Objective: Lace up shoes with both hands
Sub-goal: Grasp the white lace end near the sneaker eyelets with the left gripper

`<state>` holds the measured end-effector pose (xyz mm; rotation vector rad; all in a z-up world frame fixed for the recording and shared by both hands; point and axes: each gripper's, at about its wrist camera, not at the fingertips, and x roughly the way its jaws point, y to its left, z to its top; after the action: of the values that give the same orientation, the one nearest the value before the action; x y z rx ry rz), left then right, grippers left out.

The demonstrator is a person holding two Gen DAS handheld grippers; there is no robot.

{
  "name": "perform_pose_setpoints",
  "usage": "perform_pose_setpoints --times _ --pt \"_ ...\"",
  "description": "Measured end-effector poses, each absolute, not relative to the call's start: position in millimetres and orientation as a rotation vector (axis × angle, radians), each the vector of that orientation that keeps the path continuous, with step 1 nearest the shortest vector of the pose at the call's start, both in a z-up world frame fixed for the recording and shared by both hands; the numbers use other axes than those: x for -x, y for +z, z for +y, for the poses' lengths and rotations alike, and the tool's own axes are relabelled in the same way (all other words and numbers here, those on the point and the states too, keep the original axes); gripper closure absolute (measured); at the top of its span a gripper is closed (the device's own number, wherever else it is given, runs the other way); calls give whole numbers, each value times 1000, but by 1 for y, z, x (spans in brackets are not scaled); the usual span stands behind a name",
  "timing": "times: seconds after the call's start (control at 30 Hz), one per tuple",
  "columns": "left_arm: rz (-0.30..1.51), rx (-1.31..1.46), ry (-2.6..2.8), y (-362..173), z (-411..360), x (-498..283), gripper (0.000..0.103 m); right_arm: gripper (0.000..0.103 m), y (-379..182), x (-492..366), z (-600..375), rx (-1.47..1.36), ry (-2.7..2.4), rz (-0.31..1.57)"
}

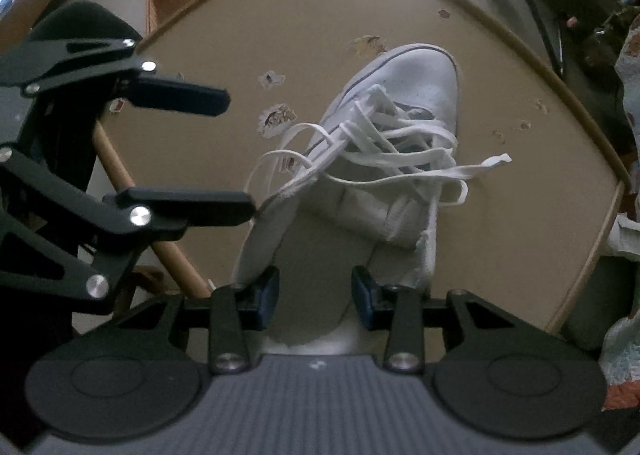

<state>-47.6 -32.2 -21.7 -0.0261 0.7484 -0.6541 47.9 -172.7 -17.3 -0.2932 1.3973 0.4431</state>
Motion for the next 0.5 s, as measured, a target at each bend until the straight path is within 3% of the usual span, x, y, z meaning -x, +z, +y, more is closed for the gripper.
perform_pose_setpoints --times 0.07,0.13,0.2,0.37,0.5 --pt "743 27 -675 -23 -34 46 47 63 -18 -45 -172 305 437 1399" --pt "764 27 -669 -28 -35 42 65 63 -18 -43 -169 312 422 1391" --pt "792 32 -670 -33 -36 37 71 63 -19 -41 -167 319 407 1383" --pt "792 91 -698 -37 -35 33 72 64 -21 -42 -168 315 391 1376" --pt "796 81 -719 -42 -40 30 93 64 -21 -40 -169 316 384 1372"
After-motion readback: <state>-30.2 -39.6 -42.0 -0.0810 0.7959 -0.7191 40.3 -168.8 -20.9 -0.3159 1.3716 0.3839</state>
